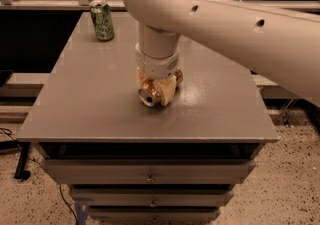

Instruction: Knock orange can over

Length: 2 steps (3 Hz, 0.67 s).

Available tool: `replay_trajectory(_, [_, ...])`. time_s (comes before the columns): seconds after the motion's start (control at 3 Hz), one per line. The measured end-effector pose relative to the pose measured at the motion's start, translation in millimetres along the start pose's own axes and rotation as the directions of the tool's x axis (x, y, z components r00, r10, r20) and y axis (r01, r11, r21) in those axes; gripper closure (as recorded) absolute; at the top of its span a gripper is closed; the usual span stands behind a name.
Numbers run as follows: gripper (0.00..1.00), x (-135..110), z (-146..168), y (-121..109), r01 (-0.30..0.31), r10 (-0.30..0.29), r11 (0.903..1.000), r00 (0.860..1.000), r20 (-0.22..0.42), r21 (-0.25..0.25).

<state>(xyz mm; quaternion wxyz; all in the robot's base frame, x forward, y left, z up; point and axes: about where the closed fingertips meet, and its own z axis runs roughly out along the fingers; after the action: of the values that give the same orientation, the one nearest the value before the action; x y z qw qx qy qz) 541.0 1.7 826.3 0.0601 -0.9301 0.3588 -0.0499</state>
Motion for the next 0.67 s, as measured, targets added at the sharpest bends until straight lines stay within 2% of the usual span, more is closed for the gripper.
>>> replay_trajectory(0.67, [0.13,7.4,-1.2,1.8,0.019,-0.020,0.9996,0.998,-0.051,-0.021])
